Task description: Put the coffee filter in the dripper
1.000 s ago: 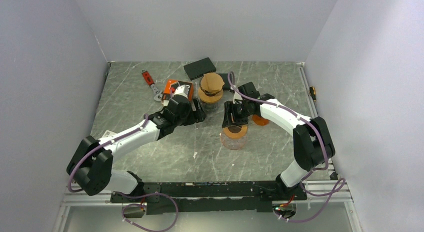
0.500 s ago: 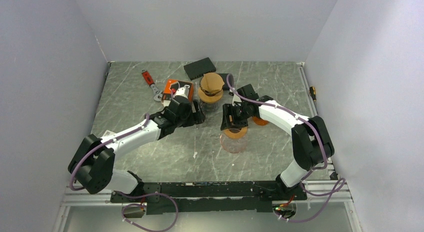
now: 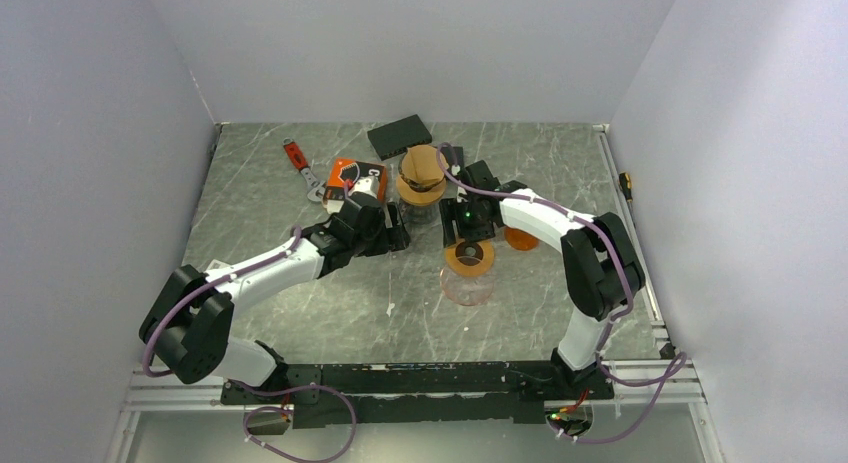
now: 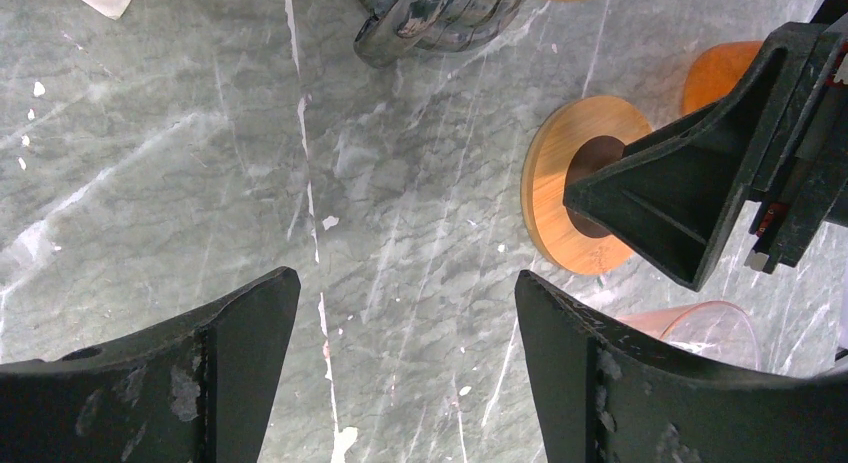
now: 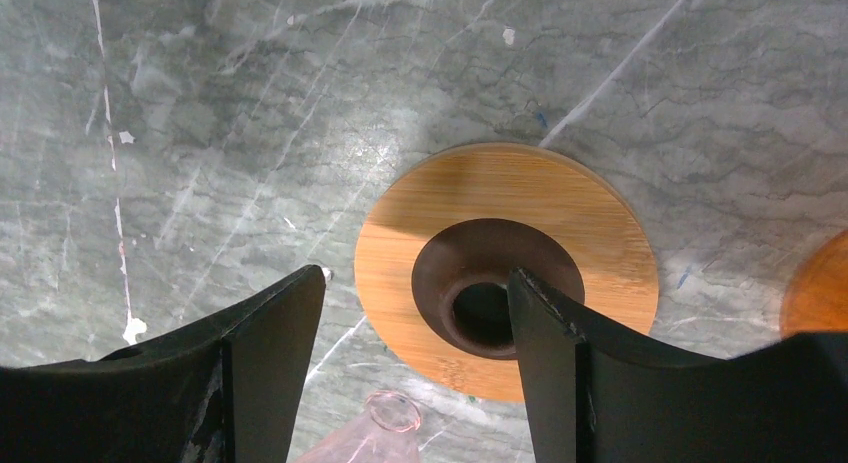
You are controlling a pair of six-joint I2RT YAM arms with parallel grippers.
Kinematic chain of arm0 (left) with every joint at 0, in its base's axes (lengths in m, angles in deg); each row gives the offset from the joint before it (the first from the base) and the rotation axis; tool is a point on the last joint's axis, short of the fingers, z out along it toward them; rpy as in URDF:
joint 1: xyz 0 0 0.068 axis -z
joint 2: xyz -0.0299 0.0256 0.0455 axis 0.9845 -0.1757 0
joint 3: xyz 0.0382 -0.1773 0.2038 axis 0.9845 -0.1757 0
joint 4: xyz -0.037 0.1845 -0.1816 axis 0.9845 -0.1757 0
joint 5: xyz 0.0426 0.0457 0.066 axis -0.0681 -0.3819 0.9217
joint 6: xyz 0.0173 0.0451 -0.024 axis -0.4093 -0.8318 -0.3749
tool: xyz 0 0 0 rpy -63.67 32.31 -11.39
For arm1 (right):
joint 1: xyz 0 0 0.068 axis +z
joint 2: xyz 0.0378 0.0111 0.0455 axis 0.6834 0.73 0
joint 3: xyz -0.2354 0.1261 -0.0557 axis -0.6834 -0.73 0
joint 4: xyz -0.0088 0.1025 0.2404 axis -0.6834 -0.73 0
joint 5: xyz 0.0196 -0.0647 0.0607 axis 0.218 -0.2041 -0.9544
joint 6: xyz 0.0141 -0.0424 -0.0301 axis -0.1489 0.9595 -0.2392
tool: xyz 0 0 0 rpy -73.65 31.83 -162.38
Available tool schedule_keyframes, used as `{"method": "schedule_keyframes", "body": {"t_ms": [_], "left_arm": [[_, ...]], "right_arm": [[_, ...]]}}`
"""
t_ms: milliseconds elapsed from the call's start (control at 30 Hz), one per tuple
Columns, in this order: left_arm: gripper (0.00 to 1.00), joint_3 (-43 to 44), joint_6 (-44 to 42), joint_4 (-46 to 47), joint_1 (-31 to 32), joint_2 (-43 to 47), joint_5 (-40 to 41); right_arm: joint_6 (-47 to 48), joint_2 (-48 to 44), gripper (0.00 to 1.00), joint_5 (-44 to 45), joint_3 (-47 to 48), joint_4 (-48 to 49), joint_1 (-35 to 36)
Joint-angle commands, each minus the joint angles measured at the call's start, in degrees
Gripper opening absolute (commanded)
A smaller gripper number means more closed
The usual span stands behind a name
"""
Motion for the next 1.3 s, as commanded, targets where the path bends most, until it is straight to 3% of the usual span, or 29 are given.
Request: {"method": "schedule_keyframes", "body": {"t_ms": [0, 367, 1067, 1267], "left_arm": [[0.85, 0.75, -0.74, 0.36, 0.13, 0.73, 0.42], [0.85, 0.60, -0.48, 1.34, 0.10, -0.67, -0.99], [0.86, 1.45, -1.42, -1.02, 0.04, 1.90, 1.22], [0.86, 1.67, -1.80, -2.35, -0.04, 4.20, 2.31]], "right_arm": [[0.65, -0.09, 0.71, 2.02, -0.70, 1.93, 1.05], [0.38, -4.57, 0.79, 3.54, -2.09, 1.62, 3.28], [-0.50, 4.64, 0.73, 1.36, -1.26, 2.14, 3.33], [-0.23, 5.74, 0.67, 1.66, -0.46, 2.02, 3.33]]}}
